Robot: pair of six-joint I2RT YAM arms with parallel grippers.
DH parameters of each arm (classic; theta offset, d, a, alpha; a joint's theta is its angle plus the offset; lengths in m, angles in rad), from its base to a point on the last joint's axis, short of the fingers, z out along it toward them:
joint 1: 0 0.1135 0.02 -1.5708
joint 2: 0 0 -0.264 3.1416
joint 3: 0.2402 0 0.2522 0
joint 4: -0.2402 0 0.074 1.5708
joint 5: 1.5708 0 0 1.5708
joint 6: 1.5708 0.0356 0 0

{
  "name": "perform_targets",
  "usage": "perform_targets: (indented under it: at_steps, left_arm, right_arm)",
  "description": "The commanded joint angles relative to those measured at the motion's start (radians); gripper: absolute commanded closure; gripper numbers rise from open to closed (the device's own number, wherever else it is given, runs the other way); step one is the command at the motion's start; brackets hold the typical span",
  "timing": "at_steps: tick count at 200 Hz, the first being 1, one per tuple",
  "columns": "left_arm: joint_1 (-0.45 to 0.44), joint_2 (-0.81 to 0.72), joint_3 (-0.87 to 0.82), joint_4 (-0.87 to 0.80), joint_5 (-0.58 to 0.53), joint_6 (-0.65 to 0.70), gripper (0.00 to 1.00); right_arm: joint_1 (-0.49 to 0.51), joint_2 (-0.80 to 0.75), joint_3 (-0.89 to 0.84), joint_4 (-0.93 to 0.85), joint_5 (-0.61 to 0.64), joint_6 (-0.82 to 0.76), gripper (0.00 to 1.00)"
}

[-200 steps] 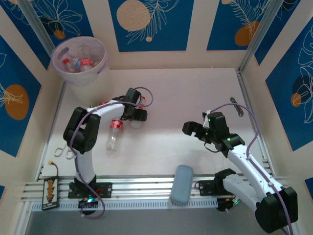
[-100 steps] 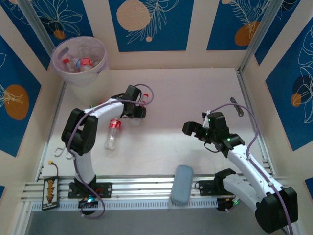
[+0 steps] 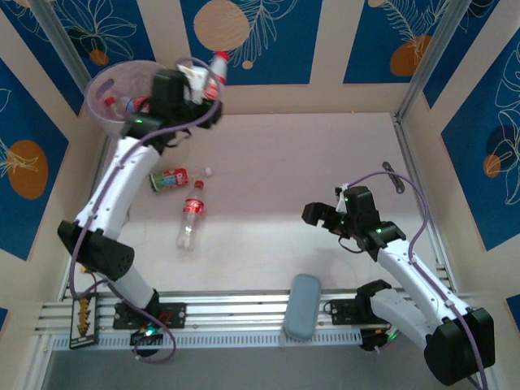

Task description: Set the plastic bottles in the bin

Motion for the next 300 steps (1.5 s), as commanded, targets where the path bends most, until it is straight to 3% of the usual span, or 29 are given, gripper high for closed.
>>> perform_targets:
  at_steps: [1, 39, 87, 136, 182, 241, 268, 300]
  left_arm:
    - [0.132, -0.003, 0.095, -0.079, -0.002, 0.016, 0.55]
    - [0.294, 0.117, 0.315, -0.172, 0.007, 0.034, 0.65]
    - [0.387, 0.271, 0.444, -0.207, 0.08, 0.013, 0.77]
    - [0.447, 0.378, 0.503, -0.19, 0.113, 0.003, 0.79]
    - [0.47, 0.461, 0.55, -0.28, 0.159, 0.035, 0.76]
    - [0.47, 0.472, 0.518, -0.343, 0.224, 0.082, 0.58]
    - [0.47, 0.458, 0.507, -0.348, 0.245, 0.108, 0.34]
    - [0.47, 0.434, 0.506, -0.313, 0.263, 0.126, 0.16]
  right_arm:
    - [0.005, 0.001, 0.014, -0.011, 0.006, -0.017, 0.03]
    - [0.001, -0.009, 0.004, -0.013, 0.01, -0.022, 0.03]
    - [-0.003, -0.011, 0.003, -0.02, 0.009, -0.023, 0.03]
    - [-0.006, -0.051, 0.008, -0.066, 0.03, -0.028, 0.03]
    - [-0.005, -0.072, -0.002, -0.069, 0.03, -0.016, 0.03]
    - [-0.006, -0.068, 0.006, -0.068, 0.03, -0.014, 0.03]
    - [-0.006, -0.065, 0.004, -0.062, 0.029, -0.012, 0.03]
    - [-0.004, -0.055, 0.01, -0.059, 0.027, -0.013, 0.03]
